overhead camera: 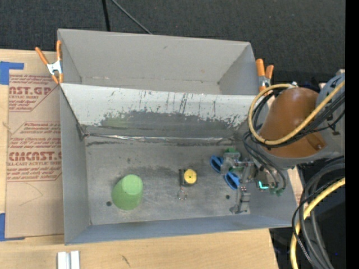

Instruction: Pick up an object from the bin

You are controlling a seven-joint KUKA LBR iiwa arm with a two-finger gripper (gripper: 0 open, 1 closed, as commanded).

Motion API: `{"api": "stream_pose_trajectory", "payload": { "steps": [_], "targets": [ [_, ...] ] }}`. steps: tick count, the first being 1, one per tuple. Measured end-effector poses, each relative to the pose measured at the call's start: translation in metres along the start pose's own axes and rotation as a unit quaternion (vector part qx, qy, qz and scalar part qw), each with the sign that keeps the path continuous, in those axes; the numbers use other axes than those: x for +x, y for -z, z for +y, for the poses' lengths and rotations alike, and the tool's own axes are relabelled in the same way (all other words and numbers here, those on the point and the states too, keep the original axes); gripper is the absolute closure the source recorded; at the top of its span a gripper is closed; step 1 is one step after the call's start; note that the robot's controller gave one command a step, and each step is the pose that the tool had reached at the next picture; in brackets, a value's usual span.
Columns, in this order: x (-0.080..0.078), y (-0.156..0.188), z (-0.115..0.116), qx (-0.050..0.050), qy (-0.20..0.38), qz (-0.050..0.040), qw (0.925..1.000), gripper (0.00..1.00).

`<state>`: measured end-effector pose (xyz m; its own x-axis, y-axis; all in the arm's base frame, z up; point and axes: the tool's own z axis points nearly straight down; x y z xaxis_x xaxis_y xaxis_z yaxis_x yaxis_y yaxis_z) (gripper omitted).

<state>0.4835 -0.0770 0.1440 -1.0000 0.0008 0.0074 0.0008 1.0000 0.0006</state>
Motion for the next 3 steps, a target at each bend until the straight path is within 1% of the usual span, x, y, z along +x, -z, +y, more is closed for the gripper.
{"api": "stream_pose_trajectory", "payload": {
  "steps": [1,2,3],
  "targets": [
    [-0.066,-0.07,-0.033,0.001,0.005,-0.0034,1.0,0.0],
    [-0.067,-0.066,-0.032,0.001,0.005,-0.0048,1.0,1.0],
    [-0.082,0.059,-0.042,0.001,-0.038,-0.0096,0.9992,1.0]
  ]
}}
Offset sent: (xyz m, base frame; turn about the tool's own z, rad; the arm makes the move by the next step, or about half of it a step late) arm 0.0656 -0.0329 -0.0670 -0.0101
